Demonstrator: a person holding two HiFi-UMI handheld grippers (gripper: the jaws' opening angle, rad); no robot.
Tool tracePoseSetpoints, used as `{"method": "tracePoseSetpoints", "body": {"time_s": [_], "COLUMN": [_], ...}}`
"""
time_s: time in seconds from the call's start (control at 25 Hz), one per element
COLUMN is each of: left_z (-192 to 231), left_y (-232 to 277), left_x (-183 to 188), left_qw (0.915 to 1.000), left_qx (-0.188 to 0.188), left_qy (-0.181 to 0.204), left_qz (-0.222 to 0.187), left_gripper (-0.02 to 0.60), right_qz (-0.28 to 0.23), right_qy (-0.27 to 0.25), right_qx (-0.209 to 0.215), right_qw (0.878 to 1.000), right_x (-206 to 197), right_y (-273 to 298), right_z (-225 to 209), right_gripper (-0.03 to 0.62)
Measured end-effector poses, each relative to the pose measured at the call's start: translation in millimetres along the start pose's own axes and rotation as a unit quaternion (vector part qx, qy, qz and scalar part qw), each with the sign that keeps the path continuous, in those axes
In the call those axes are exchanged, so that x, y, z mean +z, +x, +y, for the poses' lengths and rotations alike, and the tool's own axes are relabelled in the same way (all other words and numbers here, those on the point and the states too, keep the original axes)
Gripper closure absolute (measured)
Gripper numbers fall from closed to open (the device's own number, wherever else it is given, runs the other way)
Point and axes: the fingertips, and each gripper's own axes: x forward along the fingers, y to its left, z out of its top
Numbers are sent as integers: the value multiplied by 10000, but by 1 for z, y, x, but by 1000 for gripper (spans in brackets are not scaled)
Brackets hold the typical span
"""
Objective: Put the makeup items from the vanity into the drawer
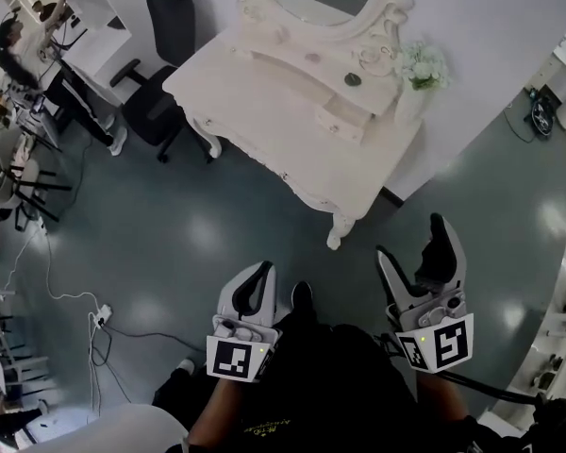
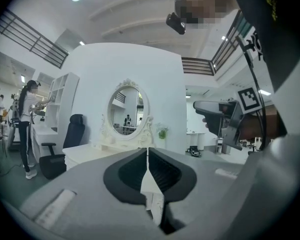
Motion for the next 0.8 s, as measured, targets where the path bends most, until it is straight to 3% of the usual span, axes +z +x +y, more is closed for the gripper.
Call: {"method": "tracePoseSetpoints", "body": {"time_s": [0.24, 0.44, 0.8], "left_z": [68, 110, 175], "left_y": [60, 126, 235], "left_x": [9, -5, 32], "left_qw": [9999, 9994, 9987], "left_qx": [-26, 70, 333], "left_qy": [-48, -110, 68], "left_qz": [86, 319, 393], "left_gripper": [558, 558, 558], "right_qz": [109, 262, 315], "right_qy": [-197, -237, -118], "right_qx": [-59, 38, 354], "right_qw": [9997, 9994, 9988], "right_x": [-10, -41, -56], "right_y": [89, 167, 300], "right_z": [-15, -53, -108], "right_gripper": [221, 221, 221]}}
